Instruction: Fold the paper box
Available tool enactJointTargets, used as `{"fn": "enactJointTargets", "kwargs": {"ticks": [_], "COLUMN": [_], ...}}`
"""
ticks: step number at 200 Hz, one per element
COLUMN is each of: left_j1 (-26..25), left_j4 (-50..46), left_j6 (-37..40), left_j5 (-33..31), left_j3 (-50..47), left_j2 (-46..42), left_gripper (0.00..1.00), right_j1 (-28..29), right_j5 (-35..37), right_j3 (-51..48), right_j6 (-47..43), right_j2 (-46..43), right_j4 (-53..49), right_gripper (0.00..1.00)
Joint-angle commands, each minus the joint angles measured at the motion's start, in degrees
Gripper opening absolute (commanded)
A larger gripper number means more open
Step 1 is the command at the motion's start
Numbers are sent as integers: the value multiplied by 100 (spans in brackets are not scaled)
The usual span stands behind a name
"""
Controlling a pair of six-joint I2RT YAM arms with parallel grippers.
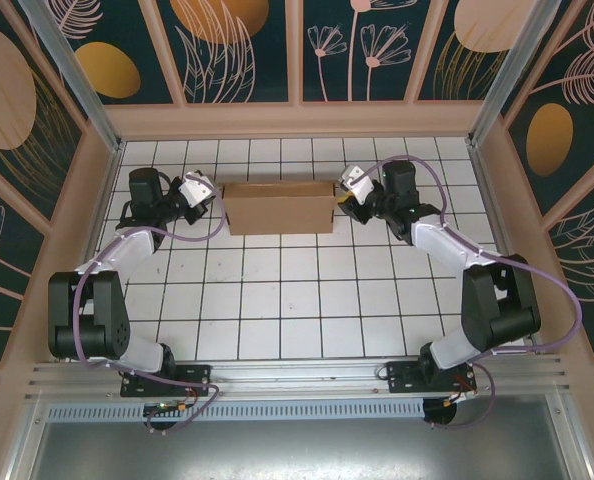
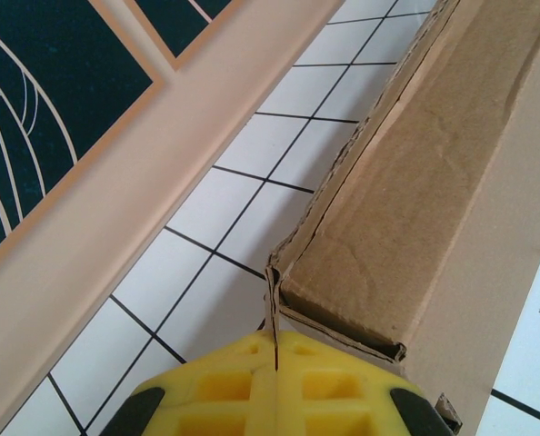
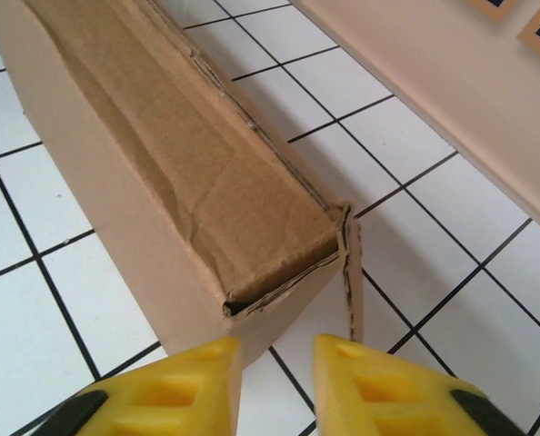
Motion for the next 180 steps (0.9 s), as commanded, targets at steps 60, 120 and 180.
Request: {"fn": "enactJointTargets", "kwargs": {"ticks": [60,120,180], "left_j1": [-23,-23,-23], "left_j4": [-213,-275,-293], "left_j6": [198,207,137], "left_j5": [114,72,61], "left_j3": [207,234,258], "left_j2": [10,15,64], "left_gripper": [3,2,2], "right_j1": [2,-39,-76], "right_j5": [105,337,108], "right_j3": [529,223,-479], "right_j6": [-98,-344,-487], "right_j2": [243,-152,-653], "right_j4": [77,410,1422], "right_gripper": [24,24,27]}}
